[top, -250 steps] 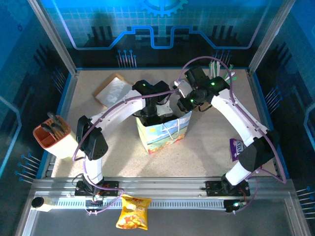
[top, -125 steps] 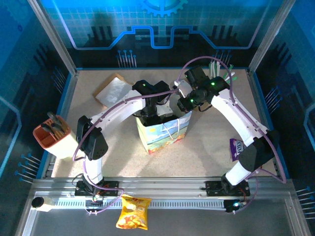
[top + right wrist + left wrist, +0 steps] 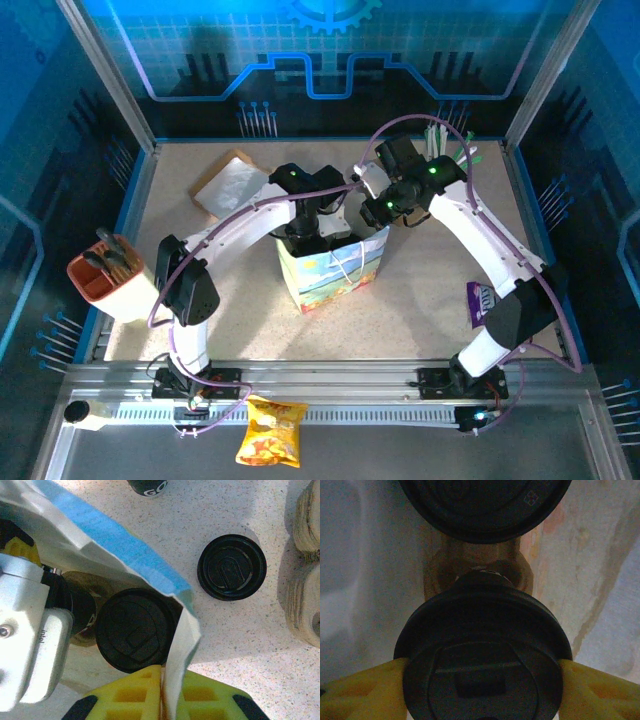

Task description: Pack the takeout coffee

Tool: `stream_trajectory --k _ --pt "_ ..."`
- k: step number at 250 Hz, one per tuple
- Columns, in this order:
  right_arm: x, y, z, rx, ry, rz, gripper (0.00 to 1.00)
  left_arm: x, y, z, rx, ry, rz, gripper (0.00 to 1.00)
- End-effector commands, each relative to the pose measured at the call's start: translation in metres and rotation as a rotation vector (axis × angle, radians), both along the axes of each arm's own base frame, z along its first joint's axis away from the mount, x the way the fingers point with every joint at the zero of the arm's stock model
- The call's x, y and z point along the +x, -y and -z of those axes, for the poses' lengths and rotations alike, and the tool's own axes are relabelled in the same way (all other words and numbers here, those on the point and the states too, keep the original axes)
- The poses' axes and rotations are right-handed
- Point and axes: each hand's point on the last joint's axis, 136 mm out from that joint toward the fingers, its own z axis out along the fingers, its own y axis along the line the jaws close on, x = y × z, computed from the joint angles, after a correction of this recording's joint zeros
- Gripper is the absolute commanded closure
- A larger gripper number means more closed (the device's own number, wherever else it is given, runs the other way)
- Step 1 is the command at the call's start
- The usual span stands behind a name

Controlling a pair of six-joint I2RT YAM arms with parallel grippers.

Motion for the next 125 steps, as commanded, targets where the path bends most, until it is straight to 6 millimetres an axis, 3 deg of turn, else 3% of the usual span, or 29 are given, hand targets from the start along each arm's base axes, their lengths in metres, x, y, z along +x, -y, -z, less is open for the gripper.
stream_trajectory --k 1,125 --pt "-0.0014 0.0034 0.0062 -0.010 -0.027 -0.008 0.87 0.0003 -0.0049 0.0000 0.008 0.002 0.001 0.52" --pt "-0.0005 0.0019 0.0079 -0.009 -0.036 -0.011 0.87 0.0034 -0.0063 -0.0003 0.015 0.020 0.004 0.52"
